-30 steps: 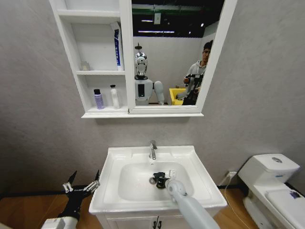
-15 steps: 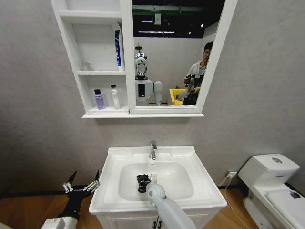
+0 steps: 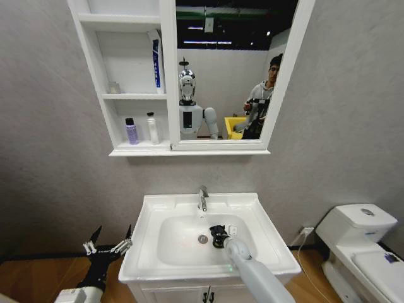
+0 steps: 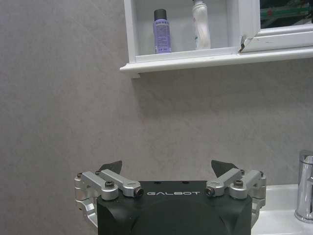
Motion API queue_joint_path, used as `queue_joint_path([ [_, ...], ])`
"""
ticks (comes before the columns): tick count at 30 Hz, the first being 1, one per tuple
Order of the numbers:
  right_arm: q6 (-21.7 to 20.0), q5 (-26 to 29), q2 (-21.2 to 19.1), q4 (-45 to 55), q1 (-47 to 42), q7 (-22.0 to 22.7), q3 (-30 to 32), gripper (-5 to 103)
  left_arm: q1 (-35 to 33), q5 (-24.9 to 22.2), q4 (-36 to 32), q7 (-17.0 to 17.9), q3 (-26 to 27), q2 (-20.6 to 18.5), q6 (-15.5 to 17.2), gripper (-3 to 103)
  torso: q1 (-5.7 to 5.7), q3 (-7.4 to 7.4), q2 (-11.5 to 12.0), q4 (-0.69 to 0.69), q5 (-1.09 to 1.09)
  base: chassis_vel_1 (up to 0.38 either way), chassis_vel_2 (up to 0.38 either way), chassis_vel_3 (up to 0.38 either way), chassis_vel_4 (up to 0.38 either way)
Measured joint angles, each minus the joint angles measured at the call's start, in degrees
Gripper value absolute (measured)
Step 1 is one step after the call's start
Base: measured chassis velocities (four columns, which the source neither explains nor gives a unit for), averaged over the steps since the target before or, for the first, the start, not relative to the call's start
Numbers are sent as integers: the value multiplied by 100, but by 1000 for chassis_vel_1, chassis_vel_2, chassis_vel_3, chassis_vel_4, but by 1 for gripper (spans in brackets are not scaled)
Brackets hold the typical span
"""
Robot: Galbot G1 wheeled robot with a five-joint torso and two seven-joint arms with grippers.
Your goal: Move facial cleanser and shampoo from washbasin to cabinet, then wipe washbasin with towel.
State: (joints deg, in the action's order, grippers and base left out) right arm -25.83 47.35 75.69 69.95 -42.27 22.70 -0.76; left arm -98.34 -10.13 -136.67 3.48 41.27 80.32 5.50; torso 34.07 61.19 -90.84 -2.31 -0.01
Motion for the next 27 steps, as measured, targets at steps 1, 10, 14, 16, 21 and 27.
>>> queue_joint_path([
  [1,0,0,0,0,0,0,0,4,0,0,0,0,0,0,0,100,0,0,0,0,0,0,0,0,0],
  [10,111,-202,938,-355,232,5,-730,4,0,0,0,-1,0,0,0,100,0,0,0,6,2,0,0,0,0],
  [14,108,-153,837,-226,168,20,-683,4,0,0,0,-1,0,0,0,100,1,1,1,8,4,0,0,0,0],
  [16,103,-144,714,-183,141,32,-589,4,0,0,0,-1,1,0,0,100,0,1,0,9,4,0,0,0,0],
  [21,29,-170,111,64,7,101,-100,4,0,0,0,0,0,0,0,100,1,1,1,0,3,0,0,0,0],
  [27,12,-243,-187,180,-48,90,128,4,0,0,0,0,0,0,0,100,1,1,1,-1,1,0,0,0,0],
])
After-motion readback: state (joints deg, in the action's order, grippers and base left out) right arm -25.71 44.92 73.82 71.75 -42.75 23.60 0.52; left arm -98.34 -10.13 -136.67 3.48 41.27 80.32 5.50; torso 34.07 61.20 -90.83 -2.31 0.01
